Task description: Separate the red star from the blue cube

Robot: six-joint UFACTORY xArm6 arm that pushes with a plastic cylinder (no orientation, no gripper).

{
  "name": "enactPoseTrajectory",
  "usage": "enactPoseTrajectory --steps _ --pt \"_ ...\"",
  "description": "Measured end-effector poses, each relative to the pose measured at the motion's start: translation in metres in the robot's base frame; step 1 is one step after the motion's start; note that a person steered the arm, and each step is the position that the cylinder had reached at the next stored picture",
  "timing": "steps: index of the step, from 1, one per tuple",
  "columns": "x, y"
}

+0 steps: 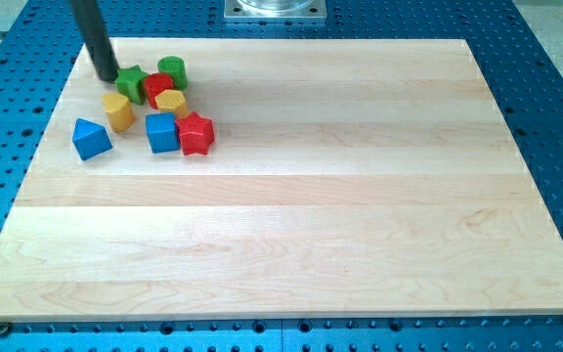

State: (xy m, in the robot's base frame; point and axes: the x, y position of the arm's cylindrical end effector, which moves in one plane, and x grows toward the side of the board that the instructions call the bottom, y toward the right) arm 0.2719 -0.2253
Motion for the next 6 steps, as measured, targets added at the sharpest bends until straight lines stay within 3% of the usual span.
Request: enactPoseTrajectory --steps 2,3,4,5,6 --pt "-0.025 0.022" --pt "-0.043 0.073" --pt "0.003 0.156" --pt "0.117 0.159" --pt "0.180 0.146"
